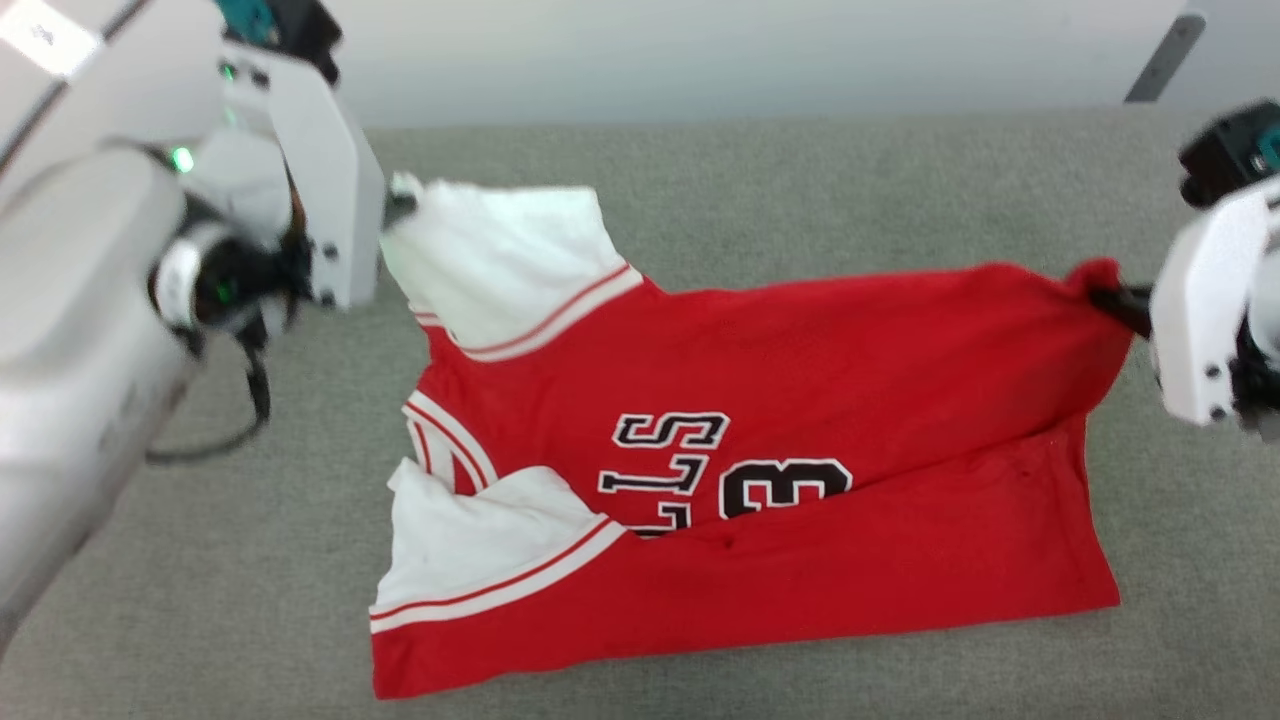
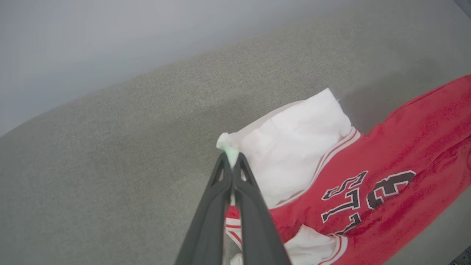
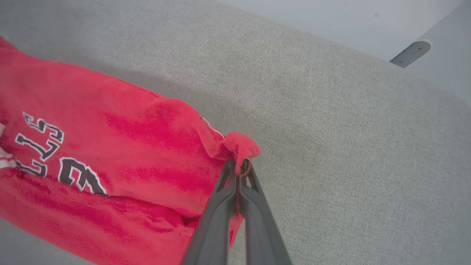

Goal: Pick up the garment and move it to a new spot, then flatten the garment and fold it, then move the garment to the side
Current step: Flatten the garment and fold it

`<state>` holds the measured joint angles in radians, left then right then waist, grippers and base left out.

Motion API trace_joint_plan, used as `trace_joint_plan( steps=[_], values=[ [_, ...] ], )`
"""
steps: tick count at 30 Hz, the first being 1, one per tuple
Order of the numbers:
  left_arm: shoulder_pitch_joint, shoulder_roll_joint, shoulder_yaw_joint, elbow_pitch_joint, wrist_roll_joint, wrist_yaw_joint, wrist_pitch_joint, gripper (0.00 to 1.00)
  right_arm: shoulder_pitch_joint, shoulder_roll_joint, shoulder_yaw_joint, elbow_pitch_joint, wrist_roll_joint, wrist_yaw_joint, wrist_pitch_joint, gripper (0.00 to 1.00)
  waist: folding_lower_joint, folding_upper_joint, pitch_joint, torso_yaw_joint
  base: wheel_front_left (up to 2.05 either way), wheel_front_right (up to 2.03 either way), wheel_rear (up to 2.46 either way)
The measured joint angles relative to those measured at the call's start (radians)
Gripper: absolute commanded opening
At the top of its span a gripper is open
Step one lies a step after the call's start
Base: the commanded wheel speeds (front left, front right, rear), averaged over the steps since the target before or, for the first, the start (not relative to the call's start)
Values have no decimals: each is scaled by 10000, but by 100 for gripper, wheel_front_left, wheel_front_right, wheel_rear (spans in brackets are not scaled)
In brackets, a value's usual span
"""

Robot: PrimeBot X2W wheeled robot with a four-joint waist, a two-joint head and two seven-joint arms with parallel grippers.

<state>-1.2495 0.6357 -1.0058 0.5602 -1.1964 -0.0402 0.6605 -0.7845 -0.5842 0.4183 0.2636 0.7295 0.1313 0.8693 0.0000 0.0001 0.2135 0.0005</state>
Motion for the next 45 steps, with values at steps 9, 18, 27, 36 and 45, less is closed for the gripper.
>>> trace_joint_plan(
  steps=[9, 18, 27, 36, 45],
  values=[
    [2456, 1868, -138, -4798, -514, 2288, 265, 0, 2304, -809, -738, -1377, 472, 0, 646, 0, 0, -1, -501, 304, 0, 0, 0],
    [4380, 2387, -587, -6694, -1041, 3457, 100, 0, 4407, -518, -1599, -1697, 328, 0, 995, 0, -1, 0, -433, 339, 0, 0, 0],
    [4769, 1413, -731, -4715, -1616, 2892, 0, 0, 4385, 307, -1536, -1064, -148, 0, 1039, 0, 0, 0, -354, 248, 0, 0, 0],
    [4666, 529, -675, -2734, -1877, 2209, -67, 87, 3830, 608, -1225, -382, -209, -2, 976, 22, 0, 0, -655, 253, 0, 0, 0],
    [4667, 633, -431, -2711, -1762, 1983, -754, 100, 3664, 579, -1584, -407, 21, -2, 997, 100, 0, 0, -1134, 375, 0, 0, 0]
  ],
)
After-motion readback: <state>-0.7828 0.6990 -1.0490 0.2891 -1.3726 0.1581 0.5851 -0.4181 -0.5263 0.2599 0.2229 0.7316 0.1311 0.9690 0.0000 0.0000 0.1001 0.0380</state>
